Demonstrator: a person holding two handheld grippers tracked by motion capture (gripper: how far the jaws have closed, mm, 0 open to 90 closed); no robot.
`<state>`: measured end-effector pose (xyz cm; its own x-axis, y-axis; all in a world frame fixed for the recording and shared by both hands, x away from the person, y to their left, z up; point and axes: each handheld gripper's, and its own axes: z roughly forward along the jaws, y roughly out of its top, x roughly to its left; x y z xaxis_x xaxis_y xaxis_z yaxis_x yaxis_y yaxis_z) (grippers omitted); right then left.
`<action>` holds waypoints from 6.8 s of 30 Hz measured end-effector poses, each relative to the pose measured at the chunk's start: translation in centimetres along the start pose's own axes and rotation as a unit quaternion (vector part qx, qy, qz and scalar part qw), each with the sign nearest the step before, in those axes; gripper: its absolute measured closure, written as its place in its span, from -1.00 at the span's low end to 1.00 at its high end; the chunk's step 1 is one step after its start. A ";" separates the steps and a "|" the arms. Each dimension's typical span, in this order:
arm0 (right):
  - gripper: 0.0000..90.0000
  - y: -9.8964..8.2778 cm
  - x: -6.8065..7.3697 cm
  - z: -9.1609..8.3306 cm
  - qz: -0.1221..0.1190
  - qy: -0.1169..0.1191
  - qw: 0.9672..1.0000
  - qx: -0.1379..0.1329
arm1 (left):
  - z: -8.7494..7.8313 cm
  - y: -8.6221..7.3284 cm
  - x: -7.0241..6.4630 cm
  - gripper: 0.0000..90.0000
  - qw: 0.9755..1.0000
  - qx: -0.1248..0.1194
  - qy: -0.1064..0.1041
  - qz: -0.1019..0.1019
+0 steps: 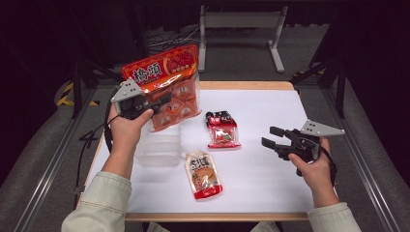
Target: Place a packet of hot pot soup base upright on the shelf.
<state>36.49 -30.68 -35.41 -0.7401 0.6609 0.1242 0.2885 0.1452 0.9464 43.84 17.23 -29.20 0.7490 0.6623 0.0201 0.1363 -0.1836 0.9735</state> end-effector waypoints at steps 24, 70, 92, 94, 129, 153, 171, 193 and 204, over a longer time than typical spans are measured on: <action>-0.03 -0.1 0.0 -0.2 0.016 0.005 1.000 0.002 | 0.1 -0.9 1.7 0.58 0.996 0.011 0.089 0.005; -0.03 -0.3 0.9 0.8 0.015 0.041 0.999 0.019 | 2.3 -4.9 3.2 0.58 0.987 0.068 0.140 -0.039; -0.10 -0.4 1.1 1.1 0.008 0.043 0.999 0.021 | 2.6 -7.0 4.8 0.54 0.978 0.150 0.112 -0.094; -0.10 -0.4 1.1 1.1 0.008 0.044 0.999 0.022 | 2.3 -7.4 5.2 0.53 0.977 0.147 0.113 -0.104; -0.21 -0.3 1.1 1.0 -0.008 0.016 1.000 0.021 | -5.7 -7.4 0.6 -0.87 0.979 0.104 0.164 -0.056; -0.19 -0.9 0.8 0.6 -0.010 0.010 1.000 0.023 | -8.7 -9.3 -3.7 -0.74 0.995 0.064 0.012 -0.076; -0.27 1.0 -2.5 3.8 0.018 -0.010 1.000 0.019 | -9.2 -9.7 -3.7 -0.76 0.993 0.054 -0.027 -0.098; -0.37 2.1 -4.8 12.6 0.026 -0.037 0.995 0.094 | -9.6 -10.6 -4.6 -0.77 0.992 0.095 -0.003 -0.087; -0.40 1.2 -6.5 16.2 0.035 -0.059 0.991 0.118 | -9.1 -10.8 -4.4 -0.76 0.991 0.101 -0.001 -0.092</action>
<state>51.51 -22.92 -39.92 -0.6414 0.7548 0.1373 0.4808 0.2560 0.8386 33.18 22.91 -37.73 0.7014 0.6959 -0.1543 0.3967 -0.2013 0.8956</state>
